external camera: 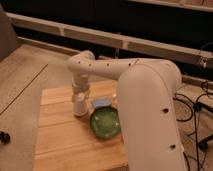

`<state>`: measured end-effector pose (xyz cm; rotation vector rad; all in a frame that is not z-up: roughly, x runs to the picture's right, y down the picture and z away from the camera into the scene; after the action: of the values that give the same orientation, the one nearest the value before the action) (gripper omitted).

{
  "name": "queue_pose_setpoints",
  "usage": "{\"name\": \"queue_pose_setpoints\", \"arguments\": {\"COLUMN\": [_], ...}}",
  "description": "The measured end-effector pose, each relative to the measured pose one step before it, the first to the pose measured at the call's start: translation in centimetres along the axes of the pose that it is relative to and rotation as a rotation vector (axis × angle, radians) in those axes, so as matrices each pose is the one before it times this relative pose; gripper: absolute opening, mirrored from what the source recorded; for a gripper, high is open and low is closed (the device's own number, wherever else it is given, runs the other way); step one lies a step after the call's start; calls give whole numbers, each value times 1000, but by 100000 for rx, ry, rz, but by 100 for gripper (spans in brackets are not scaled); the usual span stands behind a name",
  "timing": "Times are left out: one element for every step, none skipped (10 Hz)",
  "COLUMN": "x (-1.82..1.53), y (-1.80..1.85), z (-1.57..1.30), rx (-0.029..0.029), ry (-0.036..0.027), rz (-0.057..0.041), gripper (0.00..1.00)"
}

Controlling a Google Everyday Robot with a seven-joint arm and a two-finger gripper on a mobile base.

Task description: Place the ceramic cup over the eraser

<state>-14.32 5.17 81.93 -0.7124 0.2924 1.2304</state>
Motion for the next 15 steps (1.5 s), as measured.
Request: {"name": "queue_pose_setpoints", "arguments": {"x": [0, 2, 0, 2, 2, -13, -1, 1, 0, 0, 0, 1, -1, 8, 0], "y": [-3, 3, 1, -1, -1, 10, -2, 0, 1, 0, 0, 2, 4, -2, 2], "z": [0, -1, 6, 5, 75, 0, -3, 2, 0, 0, 0, 0, 3, 10, -1], "rx": [2, -2, -1, 1, -53, -32, 2, 1, 1, 0, 0, -1, -9, 7, -2], "ry": [-2, 1, 6, 9, 50, -54, -5, 3, 3, -1, 1, 0, -3, 25, -1], "rz": [0, 1, -2, 1, 28, -6, 3, -2, -3, 2, 1, -1, -4, -3, 0], "gripper": [4, 4, 4, 4, 3, 0, 4, 11, 23, 33, 41, 52, 64, 73, 79]}}
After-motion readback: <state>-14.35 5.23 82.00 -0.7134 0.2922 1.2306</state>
